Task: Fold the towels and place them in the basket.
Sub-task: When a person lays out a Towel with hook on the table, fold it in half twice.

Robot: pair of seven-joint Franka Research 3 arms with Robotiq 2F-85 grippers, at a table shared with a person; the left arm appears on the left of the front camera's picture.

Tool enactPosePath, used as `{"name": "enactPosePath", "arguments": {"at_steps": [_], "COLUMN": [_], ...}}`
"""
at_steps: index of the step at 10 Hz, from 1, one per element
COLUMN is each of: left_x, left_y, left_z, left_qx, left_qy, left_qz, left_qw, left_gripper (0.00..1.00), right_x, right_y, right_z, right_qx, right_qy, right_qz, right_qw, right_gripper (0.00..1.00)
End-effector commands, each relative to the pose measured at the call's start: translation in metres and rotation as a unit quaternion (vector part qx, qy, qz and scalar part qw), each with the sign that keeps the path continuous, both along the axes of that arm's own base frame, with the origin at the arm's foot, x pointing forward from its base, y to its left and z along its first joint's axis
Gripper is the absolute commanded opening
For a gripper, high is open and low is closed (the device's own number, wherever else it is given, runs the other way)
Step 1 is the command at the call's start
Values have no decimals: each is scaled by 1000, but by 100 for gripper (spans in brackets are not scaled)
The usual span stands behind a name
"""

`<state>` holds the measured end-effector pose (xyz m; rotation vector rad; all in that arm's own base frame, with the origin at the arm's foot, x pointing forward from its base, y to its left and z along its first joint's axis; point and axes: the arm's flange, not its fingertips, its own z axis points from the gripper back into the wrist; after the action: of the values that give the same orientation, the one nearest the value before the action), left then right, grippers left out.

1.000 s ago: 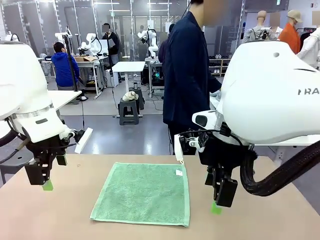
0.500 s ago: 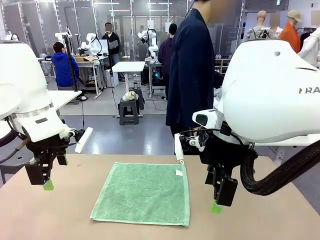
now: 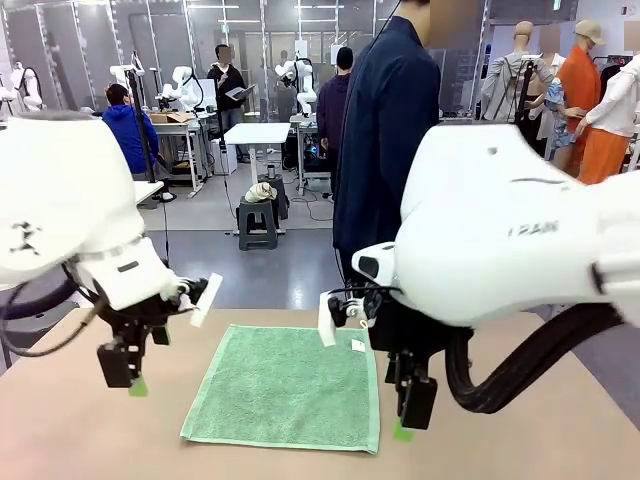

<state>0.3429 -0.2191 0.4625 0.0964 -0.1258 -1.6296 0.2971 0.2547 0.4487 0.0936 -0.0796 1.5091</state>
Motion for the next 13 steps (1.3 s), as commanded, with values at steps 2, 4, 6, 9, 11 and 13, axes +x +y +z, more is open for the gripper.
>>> {"name": "enactPosePath", "arguments": {"at_steps": [2, 4, 6, 9, 11, 13], "left_x": [5, 5, 2, 4, 9, 16], "left_y": [-14, -19, -22, -18, -16, -14], "left_z": [-45, -71, -90, -111, -120, -130], "left_qx": [-24, -33, -27, -16, -15, -18], "left_qy": [-4, 1, 19, 37, 38, 40], "left_qz": [-9, -17, -22, -25, -31, -34], "left_qw": [1000, 999, 999, 999, 999, 998], "left_gripper": [100, 100, 100, 100, 100, 100], "right_x": [9, 12, 14, 16, 20, 29], "right_y": [12, 20, 24, 23, 20, 15], "right_z": [-36, -59, -79, -103, -111, -121], "right_qx": [-15, -18, -16, -21, -26, -25], "right_qy": [-5, 3, 10, 19, 9, -7], "right_qz": [-30, -37, -46, -52, -52, -46], "right_qw": [999, 999, 999, 998, 998, 999], "right_gripper": [100, 100, 100, 100, 100, 100]}}
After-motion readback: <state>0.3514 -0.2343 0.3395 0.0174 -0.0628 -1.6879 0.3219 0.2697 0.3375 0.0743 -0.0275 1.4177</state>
